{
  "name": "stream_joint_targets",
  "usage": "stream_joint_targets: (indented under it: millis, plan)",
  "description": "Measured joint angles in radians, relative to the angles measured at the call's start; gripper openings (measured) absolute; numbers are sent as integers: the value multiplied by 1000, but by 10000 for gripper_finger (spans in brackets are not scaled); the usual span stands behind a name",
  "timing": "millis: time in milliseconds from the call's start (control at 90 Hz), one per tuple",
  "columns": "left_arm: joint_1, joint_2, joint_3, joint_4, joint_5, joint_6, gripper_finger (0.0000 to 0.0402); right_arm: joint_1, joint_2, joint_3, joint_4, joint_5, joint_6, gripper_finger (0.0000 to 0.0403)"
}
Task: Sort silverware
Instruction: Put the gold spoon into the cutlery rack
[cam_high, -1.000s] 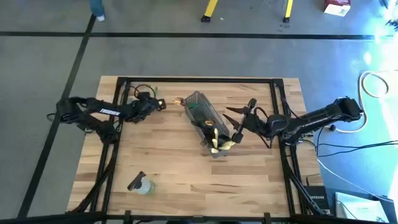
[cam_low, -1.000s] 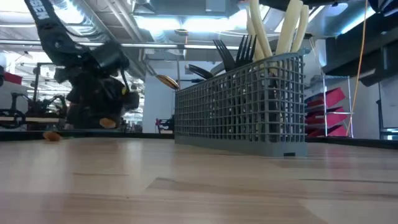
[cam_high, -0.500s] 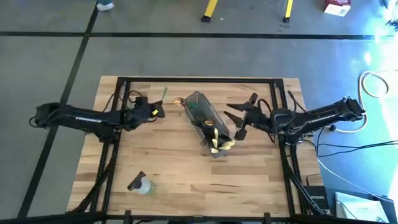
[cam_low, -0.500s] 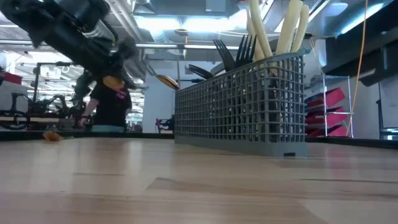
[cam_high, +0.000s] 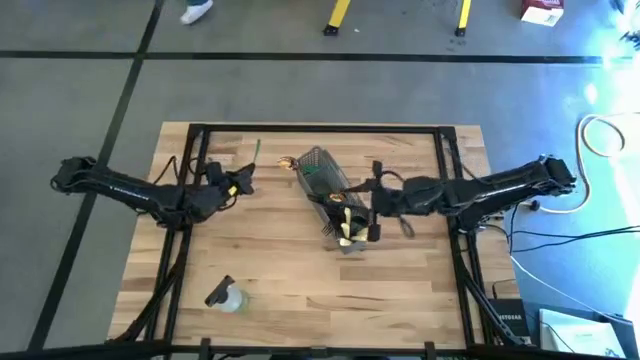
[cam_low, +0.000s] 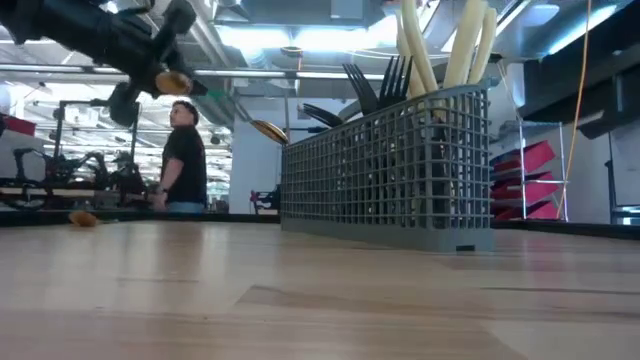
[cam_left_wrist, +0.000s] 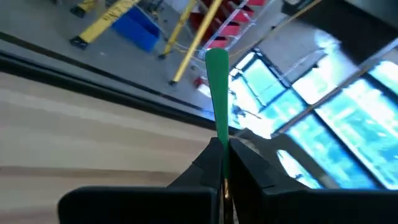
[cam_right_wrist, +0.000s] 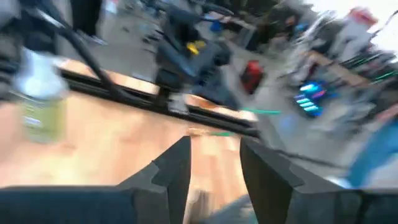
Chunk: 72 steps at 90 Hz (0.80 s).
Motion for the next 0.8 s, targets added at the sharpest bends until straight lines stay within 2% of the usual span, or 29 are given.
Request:
stream_joint_targets:
  millis: [122,222,378,511,800]
  plan:
    - [-31,0,0,94,50,79,2,0,42,0,87,188,-138,122]
    - [-47,0,0,189,100,169,2,0,39,0,99,305,-145,122]
    - [-50,0,8,308,155,306,2,1,4,0,20,441,-142,122]
    - [-50,2,57,313,179,441,2,1,-19,0,-35,459,-107,122]
    - [-50,72,206,298,221,790,2,1,-38,0,-37,457,-100,122]
